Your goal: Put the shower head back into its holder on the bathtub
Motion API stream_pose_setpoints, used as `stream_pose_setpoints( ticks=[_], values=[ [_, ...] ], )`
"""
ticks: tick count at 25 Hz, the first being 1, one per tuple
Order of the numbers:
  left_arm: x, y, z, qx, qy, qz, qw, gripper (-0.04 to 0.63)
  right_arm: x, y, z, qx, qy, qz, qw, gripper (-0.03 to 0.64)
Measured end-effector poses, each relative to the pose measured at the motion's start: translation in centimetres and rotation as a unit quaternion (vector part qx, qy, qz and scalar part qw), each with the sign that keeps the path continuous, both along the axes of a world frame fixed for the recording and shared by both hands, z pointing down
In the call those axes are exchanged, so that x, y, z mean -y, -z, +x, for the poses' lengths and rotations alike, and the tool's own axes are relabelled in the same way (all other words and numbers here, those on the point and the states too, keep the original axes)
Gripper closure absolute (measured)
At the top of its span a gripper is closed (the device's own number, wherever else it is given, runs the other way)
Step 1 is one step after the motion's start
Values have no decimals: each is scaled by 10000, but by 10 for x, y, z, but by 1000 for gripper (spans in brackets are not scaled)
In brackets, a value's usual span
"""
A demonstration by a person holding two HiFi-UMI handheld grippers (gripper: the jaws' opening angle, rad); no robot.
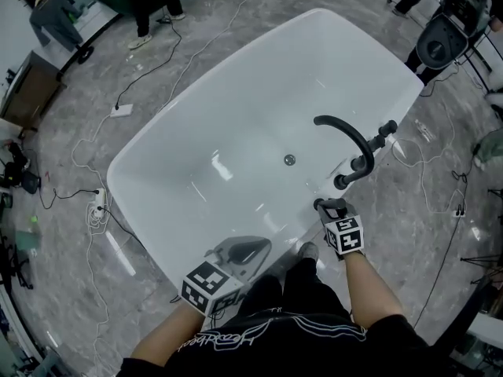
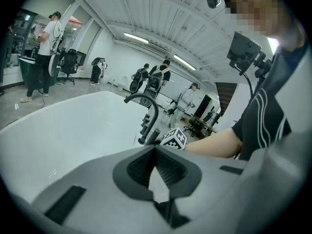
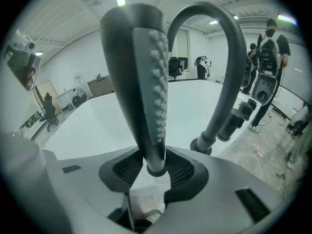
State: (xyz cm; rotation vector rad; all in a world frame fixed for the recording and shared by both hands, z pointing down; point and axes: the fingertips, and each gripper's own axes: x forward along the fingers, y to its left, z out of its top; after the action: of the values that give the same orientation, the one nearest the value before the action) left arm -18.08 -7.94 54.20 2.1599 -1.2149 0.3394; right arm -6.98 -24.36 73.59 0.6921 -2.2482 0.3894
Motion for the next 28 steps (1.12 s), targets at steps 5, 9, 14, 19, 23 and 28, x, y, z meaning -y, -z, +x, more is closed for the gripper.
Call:
stream_pose_setpoints(
  ticks=[5,9,14,19,23,28],
  values=[
    [-1,8,9,-4,-375,111,9992,592,-9,36,8,217,-146,64,9996,479],
    [-1,23,26,40,-603,219,9979,592,-30,98,32,668,-100,116,9976,479],
    [5,53,54,38,-799,431,9959,592,-92,203,35,2212,441,-395,9734,508],
    [-8,93,95,-35,-808,761,9938,592,-157,289,49,2595,1793,8,9489,567],
    [-25,122,136,66,-856,1052,9907,592,-188,333,70,2321,2578,575,9361,580],
    [-34,145,161,270,-801,1254,9885,592,-188,349,91,2518,2329,620,9373,594]
  ],
)
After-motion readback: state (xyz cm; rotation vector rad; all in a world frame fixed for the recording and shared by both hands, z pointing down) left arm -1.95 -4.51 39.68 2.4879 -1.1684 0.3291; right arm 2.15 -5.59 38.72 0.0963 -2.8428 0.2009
